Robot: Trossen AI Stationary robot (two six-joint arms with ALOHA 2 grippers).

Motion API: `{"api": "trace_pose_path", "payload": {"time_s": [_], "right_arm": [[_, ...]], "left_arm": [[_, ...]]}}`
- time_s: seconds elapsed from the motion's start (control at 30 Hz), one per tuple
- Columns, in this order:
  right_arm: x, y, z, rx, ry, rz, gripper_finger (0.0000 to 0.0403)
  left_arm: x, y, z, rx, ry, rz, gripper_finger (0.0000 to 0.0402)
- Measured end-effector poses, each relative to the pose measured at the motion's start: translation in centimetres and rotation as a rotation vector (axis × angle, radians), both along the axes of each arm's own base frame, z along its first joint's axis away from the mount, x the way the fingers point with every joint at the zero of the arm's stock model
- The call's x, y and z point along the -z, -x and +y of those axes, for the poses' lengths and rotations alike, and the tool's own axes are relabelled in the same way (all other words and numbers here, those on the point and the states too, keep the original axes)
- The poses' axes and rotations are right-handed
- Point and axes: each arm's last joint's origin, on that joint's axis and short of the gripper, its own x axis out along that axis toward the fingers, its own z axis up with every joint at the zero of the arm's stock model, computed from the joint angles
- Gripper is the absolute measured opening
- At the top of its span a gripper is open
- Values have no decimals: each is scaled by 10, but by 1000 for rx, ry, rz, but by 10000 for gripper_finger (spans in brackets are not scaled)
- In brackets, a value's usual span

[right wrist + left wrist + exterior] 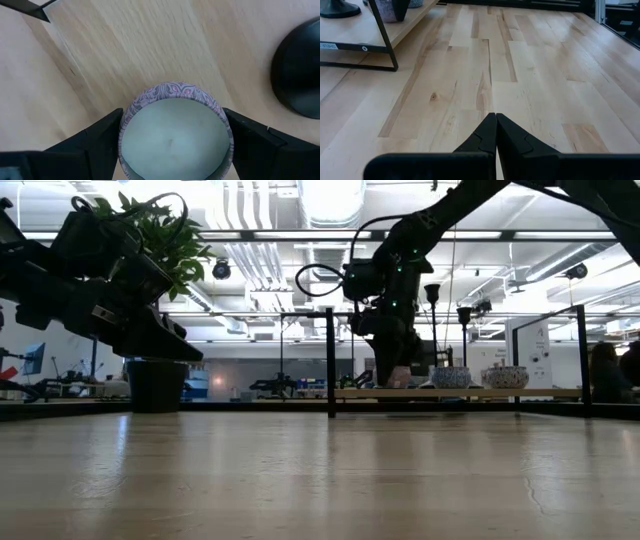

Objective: Pick & Place candle stick holders
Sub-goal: Put the pink scented candle on the shelf, then return to Home Position

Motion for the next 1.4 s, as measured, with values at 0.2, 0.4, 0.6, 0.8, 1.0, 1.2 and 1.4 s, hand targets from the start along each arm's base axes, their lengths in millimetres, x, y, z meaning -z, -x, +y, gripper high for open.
{"api": "trace_pose_path", "payload": {"time_s": [0.2,0.4,0.6,0.8,1.0,1.2,1.4], "right_arm": [[0,1,-2,-6,3,0,292],[0,2,-4,-5,5,-3,292],[0,1,-4,-8,9,-10,292],[-1,1,-4,-8,9,-10,311],[-1,1,-4,-8,12,-15,341],[-2,1,-4,-7,12,-16,358],[-13,4,-2,0,20,-36,361]], "left_arm": [[0,0,0,0,0,0,10],[0,0,0,0,-1,0,10],[0,0,0,0,0,0,10],[0,0,0,0,0,0,10],[0,0,0,-2,7,0,10],[0,0,0,-3,10,0,10],[0,0,0,-4,12,0,10]]}}
